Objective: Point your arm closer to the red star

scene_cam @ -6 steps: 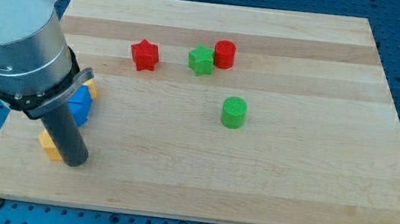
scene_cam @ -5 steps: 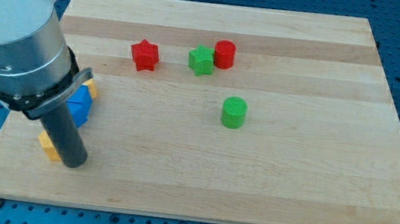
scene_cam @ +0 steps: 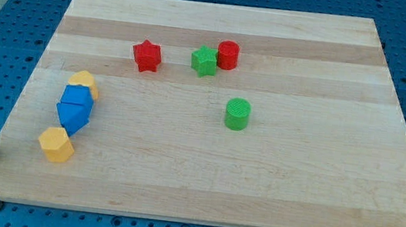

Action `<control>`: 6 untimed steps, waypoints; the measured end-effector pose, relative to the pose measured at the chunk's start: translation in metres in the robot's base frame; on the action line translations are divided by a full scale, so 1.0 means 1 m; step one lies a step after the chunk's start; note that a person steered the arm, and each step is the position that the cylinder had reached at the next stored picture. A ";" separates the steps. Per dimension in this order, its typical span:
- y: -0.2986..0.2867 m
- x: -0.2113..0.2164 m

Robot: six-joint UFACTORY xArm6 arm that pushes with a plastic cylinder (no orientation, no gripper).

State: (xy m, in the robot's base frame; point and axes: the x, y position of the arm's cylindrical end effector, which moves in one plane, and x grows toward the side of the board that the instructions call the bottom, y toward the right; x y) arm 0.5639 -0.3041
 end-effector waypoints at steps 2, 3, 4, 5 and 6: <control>0.005 -0.144; 0.022 -0.214; 0.046 -0.275; 0.070 -0.277; 0.077 -0.261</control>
State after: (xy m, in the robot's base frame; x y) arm 0.3025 -0.2267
